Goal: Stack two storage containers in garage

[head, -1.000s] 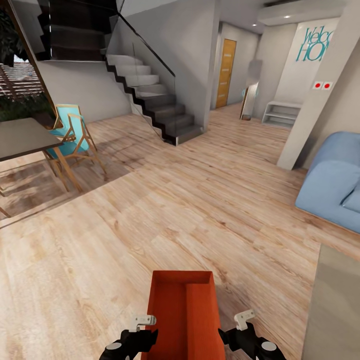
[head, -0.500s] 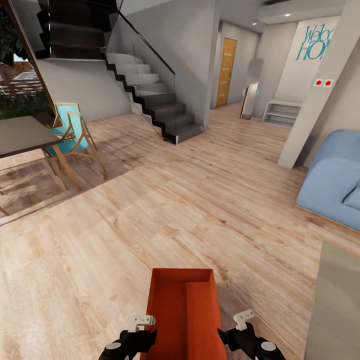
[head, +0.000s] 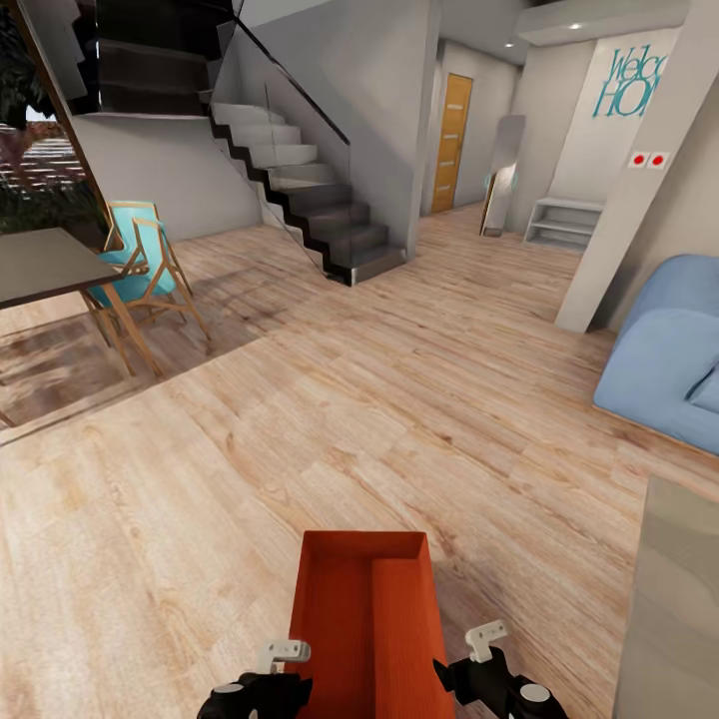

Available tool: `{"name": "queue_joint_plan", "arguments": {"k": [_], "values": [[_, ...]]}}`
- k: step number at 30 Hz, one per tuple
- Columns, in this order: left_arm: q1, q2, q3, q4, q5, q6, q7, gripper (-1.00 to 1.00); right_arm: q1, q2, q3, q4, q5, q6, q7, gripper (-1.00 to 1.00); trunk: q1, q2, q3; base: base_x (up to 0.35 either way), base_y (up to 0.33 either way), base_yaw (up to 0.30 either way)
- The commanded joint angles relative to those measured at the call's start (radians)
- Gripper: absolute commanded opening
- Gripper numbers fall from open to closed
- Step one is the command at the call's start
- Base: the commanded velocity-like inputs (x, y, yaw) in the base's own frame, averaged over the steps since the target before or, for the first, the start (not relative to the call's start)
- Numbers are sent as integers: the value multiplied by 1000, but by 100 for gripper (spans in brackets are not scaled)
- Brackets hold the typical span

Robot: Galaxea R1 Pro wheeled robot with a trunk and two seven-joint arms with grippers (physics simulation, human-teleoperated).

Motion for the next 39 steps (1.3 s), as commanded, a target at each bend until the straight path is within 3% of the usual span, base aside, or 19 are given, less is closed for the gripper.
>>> {"name": "queue_joint_plan", "arguments": {"k": [1, 9, 14, 19, 39], "values": [[0, 1, -1, -2, 8, 7, 1, 100, 0, -1, 1, -1, 10, 1, 1, 100, 4, -8, -4, 0, 0, 0], [0, 9, 0, -9, 10, 0, 2, 100, 0, 0, 3, -1, 11, 7, 0, 100, 35, -64, -29, 0, 0, 0], [-2, 10, 1, -24, 11, -18, 2, 100, 0, 10, 4, -1, 16, 129, -3, 100, 54, -99, -45, 0, 0, 0], [-2, 10, 1, -27, 10, -25, 2, 100, 0, 12, 3, -1, 17, 150, 3, 100, 73, -134, -60, 0, 0, 0], [-2, 9, 1, -27, 9, -80, 2, 100, 0, 12, -2, -1, 13, 111, 9, 100, 73, -134, -60, 0, 0, 0]]}}
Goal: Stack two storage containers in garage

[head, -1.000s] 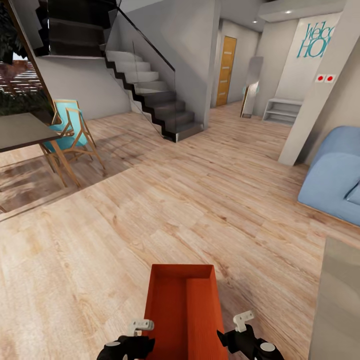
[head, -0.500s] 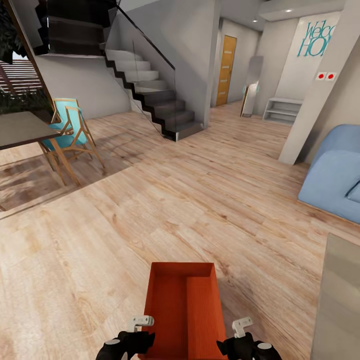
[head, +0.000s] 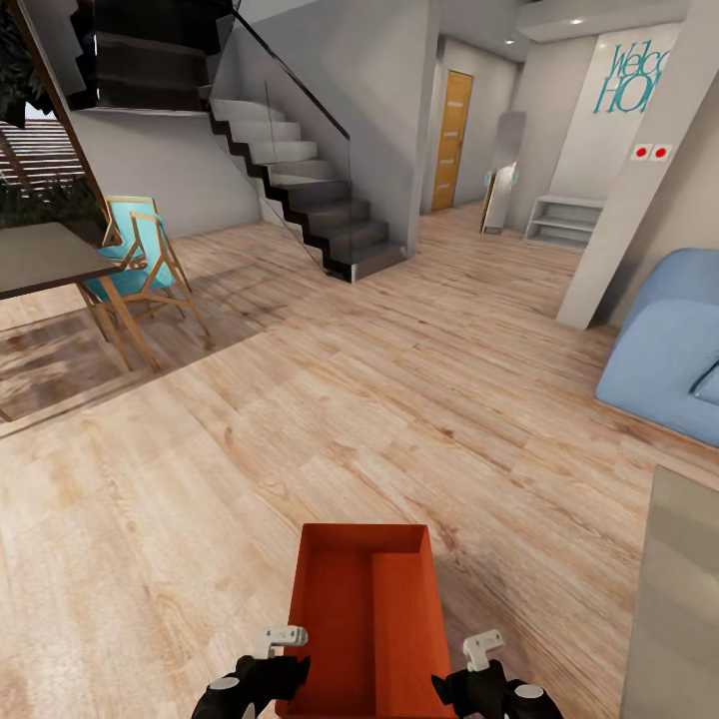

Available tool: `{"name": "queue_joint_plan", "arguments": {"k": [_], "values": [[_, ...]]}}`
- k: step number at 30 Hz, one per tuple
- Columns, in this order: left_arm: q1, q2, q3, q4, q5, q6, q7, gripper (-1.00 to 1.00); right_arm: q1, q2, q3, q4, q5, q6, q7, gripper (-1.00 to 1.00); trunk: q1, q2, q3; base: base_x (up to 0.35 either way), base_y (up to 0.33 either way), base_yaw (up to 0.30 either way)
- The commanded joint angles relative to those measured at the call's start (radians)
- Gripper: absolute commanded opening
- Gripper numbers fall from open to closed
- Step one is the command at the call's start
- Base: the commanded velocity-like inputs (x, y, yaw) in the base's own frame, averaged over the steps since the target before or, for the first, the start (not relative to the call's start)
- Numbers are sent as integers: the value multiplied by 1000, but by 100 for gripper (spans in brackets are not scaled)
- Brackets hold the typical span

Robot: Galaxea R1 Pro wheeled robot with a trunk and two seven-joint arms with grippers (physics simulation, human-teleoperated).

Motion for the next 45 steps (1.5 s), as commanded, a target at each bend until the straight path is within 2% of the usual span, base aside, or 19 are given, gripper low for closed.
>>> {"name": "queue_joint_plan", "arguments": {"k": [1, 4, 22, 31, 45], "values": [[0, -1, -1, 0, 8, 6, 0, 100, 0, -1, 2, -2, 9, -8, 2, 100, 0, 0, -1, 0, 0, 0], [0, -3, -1, 3, 9, 6, 0, 100, 0, -1, 2, -2, 9, -17, 2, 100, 0, 0, -1, 0, 0, 0], [0, -4, -2, 4, 8, 2, 0, 100, 0, -1, 3, -2, 11, -21, 2, 100, 69, -126, -57, 0, 0, 0], [0, -5, -2, 4, 11, -26, -2, 100, 0, -1, 3, -2, 10, -22, 2, 100, 69, -126, -57, 0, 0, 0], [0, -6, -3, -1, 11, -29, 0, 100, 0, -1, 4, -2, 12, -22, 3, 100, 69, -126, -57, 0, 0, 0]]}}
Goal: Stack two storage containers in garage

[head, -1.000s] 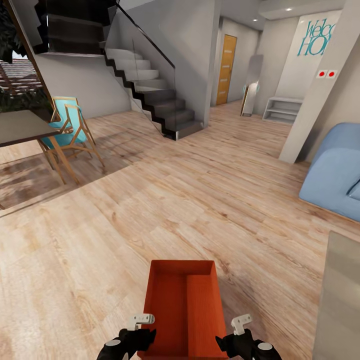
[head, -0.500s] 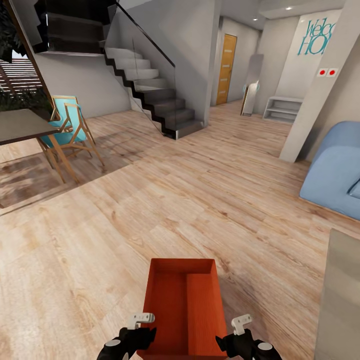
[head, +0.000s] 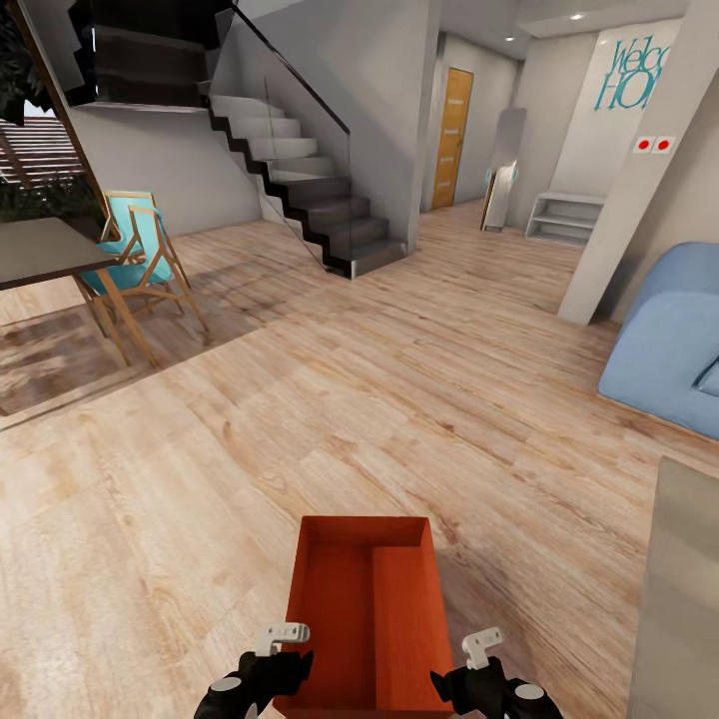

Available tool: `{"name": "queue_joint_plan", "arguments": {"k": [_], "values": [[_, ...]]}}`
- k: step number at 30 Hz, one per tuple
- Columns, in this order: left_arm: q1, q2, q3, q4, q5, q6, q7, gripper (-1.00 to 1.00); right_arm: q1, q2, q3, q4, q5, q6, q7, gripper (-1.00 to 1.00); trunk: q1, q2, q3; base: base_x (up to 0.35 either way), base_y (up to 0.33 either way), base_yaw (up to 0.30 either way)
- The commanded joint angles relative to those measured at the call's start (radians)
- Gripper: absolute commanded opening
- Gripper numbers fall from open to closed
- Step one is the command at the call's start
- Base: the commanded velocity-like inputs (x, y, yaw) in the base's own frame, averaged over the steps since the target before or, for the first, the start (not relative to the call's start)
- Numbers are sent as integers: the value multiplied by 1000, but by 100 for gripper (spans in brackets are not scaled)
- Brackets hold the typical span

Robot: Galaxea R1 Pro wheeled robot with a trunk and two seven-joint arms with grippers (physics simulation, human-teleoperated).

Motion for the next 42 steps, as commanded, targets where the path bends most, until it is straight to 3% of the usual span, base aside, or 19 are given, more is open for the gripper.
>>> {"name": "queue_joint_plan", "arguments": {"k": [1, 9, 42], "values": [[0, 0, 0, -2, 9, 5, 0, 100, 0, -1, 2, -3, 9, 5, 3, 100, 0, 0, -1, 0, 0, -51], [0, -1, 0, -1, 9, 6, 0, 100, 0, -1, 2, -3, 9, 5, 4, 100, 0, 0, -1, 0, 0, -121], [0, 1, 1, -1, 7, 5, 1, 100, 0, -1, 5, -3, 12, 3, 2, 100, 0, 0, -1, 32, 43, -1]]}}
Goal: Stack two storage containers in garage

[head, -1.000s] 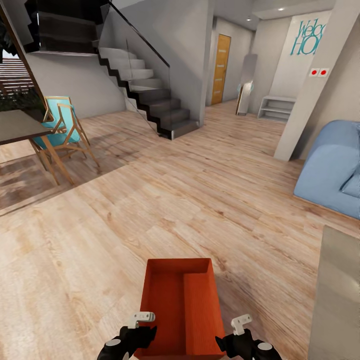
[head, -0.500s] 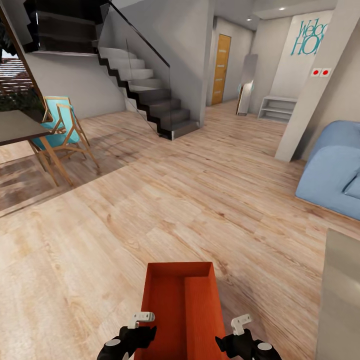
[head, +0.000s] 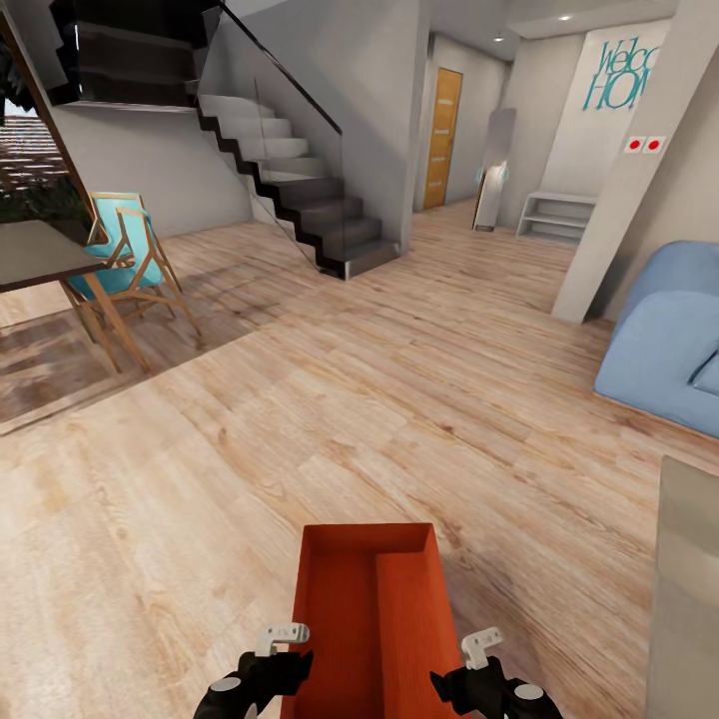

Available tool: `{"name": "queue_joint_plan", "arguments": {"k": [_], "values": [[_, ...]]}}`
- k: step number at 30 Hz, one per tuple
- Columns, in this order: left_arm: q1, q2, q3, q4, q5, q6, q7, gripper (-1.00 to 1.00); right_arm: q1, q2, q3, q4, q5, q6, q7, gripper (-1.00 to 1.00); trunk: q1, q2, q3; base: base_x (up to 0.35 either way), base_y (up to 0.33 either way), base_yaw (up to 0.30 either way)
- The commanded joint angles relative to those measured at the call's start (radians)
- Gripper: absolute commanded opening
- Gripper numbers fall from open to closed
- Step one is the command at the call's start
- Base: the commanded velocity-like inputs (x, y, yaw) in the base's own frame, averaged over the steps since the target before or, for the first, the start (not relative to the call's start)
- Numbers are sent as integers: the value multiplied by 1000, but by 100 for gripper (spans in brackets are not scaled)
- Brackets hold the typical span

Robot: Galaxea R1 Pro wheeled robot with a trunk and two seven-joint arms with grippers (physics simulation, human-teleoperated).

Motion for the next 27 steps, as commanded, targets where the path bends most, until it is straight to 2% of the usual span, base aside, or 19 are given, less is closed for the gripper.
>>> {"name": "queue_joint_plan", "arguments": {"k": [1, 14, 27], "values": [[0, -1, -1, -1, 8, 7, 1, 100, 0, -1, 2, -3, 8, 5, 2, 100, 0, 0, -1, 0, 1, 0], [0, -7, -1, 6, 12, 7, 1, 100, 0, -1, -2, -4, 7, 5, -5, 100, 0, 0, -1, 0, 0, 0], [0, -3, 4, 11, 11, 9, -1, 100, 0, -1, -2, -7, 7, 5, -7, 100, 0, 0, -1, 0, 0, 0]]}}
